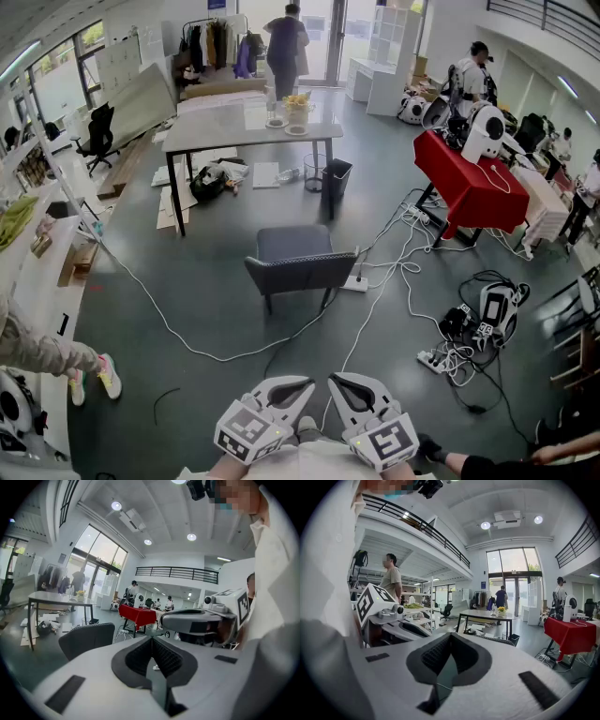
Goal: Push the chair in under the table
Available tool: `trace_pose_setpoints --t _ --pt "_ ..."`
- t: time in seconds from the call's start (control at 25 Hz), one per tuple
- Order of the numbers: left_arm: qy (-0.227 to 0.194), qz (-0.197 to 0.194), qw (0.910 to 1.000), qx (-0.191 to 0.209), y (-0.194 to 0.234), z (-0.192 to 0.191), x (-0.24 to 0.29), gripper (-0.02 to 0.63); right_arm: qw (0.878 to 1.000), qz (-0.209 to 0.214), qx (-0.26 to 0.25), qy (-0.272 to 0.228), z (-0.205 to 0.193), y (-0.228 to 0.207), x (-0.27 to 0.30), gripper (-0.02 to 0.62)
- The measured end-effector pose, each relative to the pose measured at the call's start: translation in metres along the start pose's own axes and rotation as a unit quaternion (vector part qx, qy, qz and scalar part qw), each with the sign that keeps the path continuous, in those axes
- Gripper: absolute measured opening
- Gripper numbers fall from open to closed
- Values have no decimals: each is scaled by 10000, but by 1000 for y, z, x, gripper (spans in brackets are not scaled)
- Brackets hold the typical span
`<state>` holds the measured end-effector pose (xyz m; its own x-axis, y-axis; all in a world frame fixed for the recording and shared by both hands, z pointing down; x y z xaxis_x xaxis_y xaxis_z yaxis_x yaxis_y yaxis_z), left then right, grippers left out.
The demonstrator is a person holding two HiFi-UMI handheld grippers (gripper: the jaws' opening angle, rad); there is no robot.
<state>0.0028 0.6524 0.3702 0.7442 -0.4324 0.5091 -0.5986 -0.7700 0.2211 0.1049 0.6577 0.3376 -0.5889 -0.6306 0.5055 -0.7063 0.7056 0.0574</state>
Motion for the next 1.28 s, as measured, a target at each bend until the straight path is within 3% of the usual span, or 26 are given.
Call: trace_pose_setpoints --t 0.68,1.28 --pt "-43 -18 10000 -69 6 8 14 15 9999 67 99 -106 0 -18 4 3" --pt "-222 355 9987 -300 19 26 51 15 9995 224 -60 -207 -9 -72 5 3"
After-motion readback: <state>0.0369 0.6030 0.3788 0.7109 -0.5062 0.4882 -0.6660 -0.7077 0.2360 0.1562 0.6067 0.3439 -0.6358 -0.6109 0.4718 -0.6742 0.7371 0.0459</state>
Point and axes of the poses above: the fingertips, and each gripper's own axes: x forward along the fingers, y to its left, z out of its top, the point moved 6 cm from there along -x, backward along the fingers, and after that the axes turned 15 degrees about y, right-handed, at the moved point
